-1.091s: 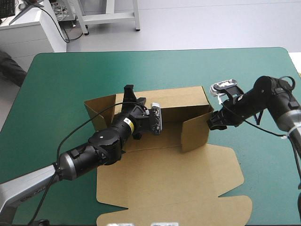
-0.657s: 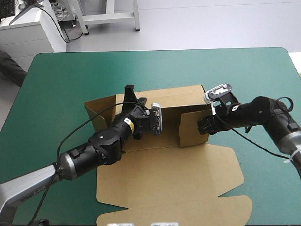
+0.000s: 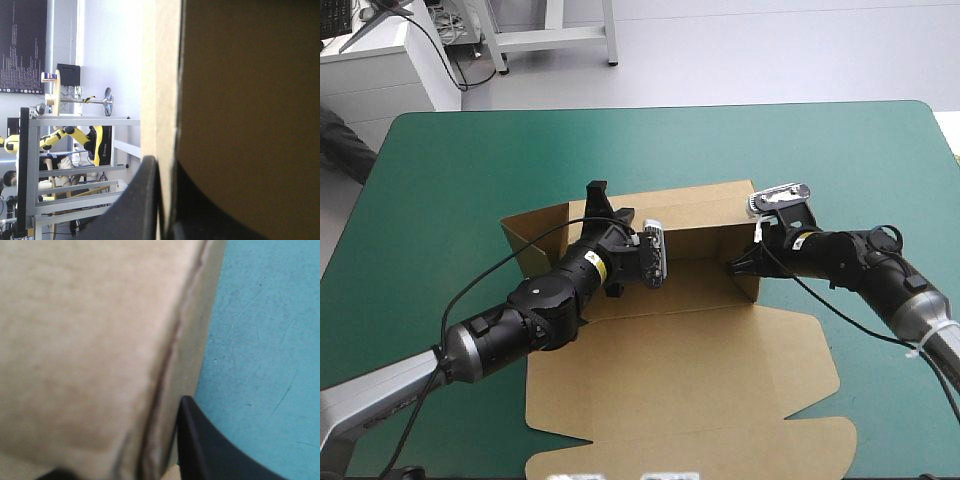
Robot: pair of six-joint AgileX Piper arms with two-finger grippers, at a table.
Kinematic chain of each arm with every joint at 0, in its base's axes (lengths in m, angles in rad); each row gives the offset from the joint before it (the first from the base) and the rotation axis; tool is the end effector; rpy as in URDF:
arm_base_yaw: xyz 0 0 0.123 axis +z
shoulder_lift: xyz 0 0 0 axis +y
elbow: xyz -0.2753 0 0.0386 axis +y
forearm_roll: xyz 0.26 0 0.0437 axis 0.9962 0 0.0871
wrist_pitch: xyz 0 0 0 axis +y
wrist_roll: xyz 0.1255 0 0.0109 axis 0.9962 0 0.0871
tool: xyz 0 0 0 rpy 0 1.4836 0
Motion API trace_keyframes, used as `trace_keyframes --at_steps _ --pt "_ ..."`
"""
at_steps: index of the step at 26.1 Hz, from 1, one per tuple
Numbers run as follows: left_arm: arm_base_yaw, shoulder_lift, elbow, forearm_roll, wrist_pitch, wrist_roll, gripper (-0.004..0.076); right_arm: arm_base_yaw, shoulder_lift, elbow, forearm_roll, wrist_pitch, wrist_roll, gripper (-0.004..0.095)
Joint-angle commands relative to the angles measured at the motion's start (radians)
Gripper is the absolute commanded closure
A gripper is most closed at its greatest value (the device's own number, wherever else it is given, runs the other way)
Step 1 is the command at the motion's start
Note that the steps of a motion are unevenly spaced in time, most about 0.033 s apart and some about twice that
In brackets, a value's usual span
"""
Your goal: Fold the box
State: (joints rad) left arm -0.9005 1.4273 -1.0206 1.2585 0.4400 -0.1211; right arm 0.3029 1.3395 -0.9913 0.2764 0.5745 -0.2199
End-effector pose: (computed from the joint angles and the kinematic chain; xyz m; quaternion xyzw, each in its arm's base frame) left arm 0.2624 -0.2487 0.2868 0.6433 0.5389 0.2283 0.4936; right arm 0.2988 0.1130 0.2612 -0.1606 0.9138 0.1261 0.3511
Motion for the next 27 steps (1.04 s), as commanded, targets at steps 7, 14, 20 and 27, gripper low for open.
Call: trace_keyframes --at_steps 7,14,20,27 --pt "-0.011 -0.033 -0.017 0.007 -0.077 -0.031 0.0717 0.017 -0.029 -0.024 0.085 -0.081 0.002 0.0910" --pt "-0.090 -0.068 -0.017 0.048 -0.040 -0.031 0.0464 0.047 -0.027 -0.024 0.063 -0.134 0.060 0.0909" --pt "-0.173 -0.108 -0.017 0.026 0.011 -0.031 0.0304 0.047 -0.027 -0.024 -0.094 -0.155 0.231 0.0910" --pt "-0.349 -0.150 -0.017 0.026 0.213 -0.059 0.0304 0.047 -0.027 -0.024 -0.197 -0.150 0.335 0.0910"
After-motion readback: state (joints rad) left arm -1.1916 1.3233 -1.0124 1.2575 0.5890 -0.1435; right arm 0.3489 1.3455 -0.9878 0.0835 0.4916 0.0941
